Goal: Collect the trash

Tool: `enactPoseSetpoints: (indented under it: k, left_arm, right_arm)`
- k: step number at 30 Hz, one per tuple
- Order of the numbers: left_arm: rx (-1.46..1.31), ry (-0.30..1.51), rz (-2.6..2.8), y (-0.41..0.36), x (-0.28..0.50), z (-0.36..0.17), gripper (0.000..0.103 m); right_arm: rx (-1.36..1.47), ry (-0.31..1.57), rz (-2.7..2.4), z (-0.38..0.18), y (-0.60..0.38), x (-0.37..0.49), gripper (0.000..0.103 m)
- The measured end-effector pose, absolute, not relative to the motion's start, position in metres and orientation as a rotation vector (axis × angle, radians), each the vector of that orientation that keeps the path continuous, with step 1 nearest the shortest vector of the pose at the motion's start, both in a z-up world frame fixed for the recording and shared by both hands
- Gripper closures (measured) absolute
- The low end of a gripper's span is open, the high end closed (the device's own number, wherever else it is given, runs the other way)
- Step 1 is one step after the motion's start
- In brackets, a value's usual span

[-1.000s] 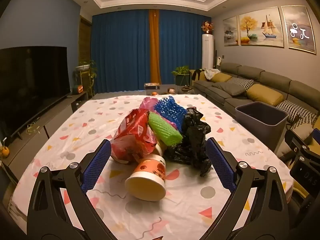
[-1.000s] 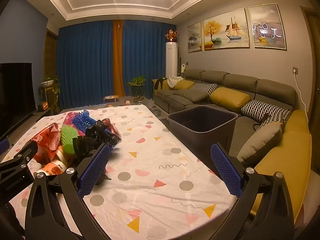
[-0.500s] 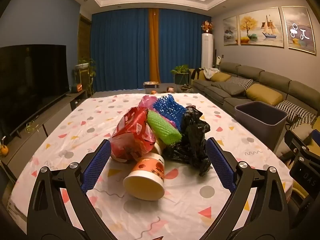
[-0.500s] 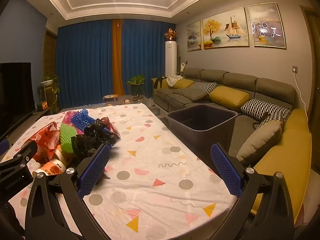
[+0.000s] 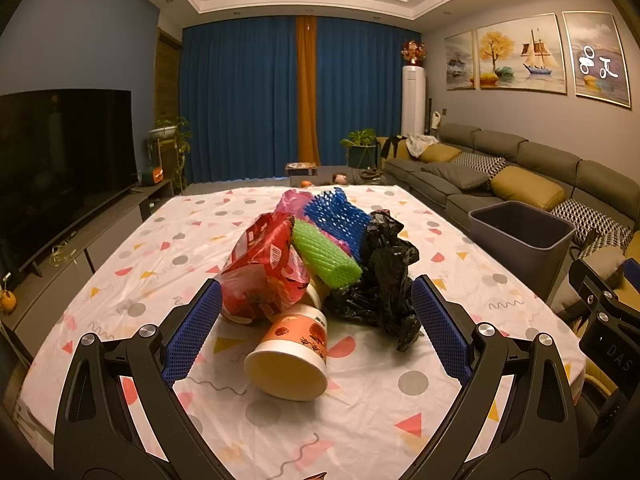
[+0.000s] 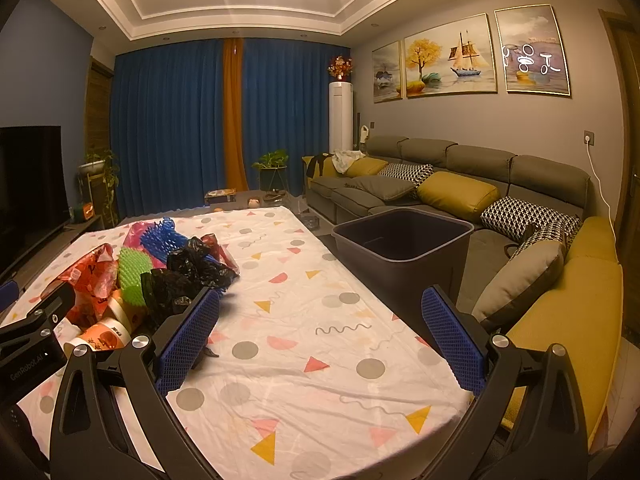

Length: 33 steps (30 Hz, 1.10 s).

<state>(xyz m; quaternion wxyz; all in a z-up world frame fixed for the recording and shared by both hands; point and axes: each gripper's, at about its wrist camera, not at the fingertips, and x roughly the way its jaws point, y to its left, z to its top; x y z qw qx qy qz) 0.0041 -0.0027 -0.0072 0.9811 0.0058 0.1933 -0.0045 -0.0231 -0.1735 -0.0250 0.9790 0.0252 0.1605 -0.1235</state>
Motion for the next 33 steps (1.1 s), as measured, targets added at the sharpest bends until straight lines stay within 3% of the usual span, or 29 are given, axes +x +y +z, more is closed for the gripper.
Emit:
enactPoseSetpoints:
  k: [33]
  left_arm:
    - [0.012, 0.391, -0.009, -0.0048, 0.0045, -0.0087, 0.009]
  right_arm:
    - [0.049, 0.323, -0.250, -0.0267, -0.1775, -0.0245, 0.005]
